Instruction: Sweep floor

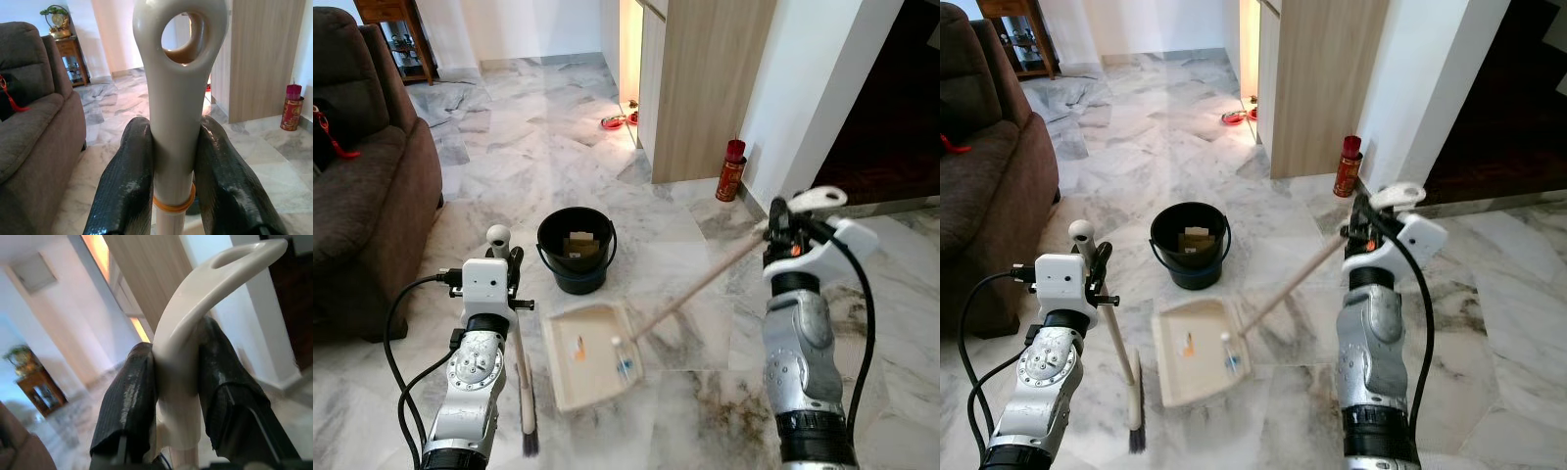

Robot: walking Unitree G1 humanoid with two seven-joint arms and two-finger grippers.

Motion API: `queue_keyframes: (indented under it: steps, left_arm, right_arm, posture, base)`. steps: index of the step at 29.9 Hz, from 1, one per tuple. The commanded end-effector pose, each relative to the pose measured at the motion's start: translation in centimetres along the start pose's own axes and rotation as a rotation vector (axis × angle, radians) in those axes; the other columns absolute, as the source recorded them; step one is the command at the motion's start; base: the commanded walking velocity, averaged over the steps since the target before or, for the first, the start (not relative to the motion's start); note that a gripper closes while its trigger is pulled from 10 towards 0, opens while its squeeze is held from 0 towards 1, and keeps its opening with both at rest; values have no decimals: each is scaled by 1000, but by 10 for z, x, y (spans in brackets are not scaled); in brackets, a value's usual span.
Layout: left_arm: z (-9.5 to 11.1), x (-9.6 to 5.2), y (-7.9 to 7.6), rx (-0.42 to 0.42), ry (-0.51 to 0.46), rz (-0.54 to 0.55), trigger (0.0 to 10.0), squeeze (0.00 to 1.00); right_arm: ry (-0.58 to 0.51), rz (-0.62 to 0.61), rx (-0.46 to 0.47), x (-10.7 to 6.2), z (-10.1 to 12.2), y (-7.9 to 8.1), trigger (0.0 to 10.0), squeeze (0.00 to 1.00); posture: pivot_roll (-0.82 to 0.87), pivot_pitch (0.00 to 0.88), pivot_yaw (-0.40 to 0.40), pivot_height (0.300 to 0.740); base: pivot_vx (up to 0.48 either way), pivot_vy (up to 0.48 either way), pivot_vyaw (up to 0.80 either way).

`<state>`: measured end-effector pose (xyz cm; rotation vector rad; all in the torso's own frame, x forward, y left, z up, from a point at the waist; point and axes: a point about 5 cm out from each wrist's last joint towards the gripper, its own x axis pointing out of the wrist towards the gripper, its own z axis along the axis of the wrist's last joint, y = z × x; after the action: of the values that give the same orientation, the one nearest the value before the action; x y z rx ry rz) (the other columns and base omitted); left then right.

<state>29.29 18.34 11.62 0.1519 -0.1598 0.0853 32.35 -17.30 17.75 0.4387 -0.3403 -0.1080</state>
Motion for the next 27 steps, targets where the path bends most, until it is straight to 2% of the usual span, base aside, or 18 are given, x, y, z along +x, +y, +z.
queue_keyframes:
  steps: [1, 10, 24, 27]
  left_arm:
    - [12, 4, 2, 20, -64, 6, 10000, 0]
    - [13, 4, 2, 30, -72, 11, 10000, 0]
    - [13, 4, 5, 39, -71, 26, 10000, 0]
    - [13, 4, 5, 40, -71, 26, 10000, 0]
  right_arm:
    - [-115, 43, 51, 8, 26, 16, 10000, 0]
    - [-115, 58, 67, 8, 28, 21, 10000, 0]
    - [-92, 62, 41, 8, 26, 20, 10000, 0]
    - [-90, 67, 36, 8, 26, 20, 10000, 0]
  posture:
    - [12, 0, 16, 740]
    - [17, 0, 15, 740]
    - [20, 0, 10, 740]
    - [20, 0, 10, 740]
  base:
    - [0, 0, 0]
    - [0, 0, 0]
    - [299, 0, 0]
    - [354, 0, 604]
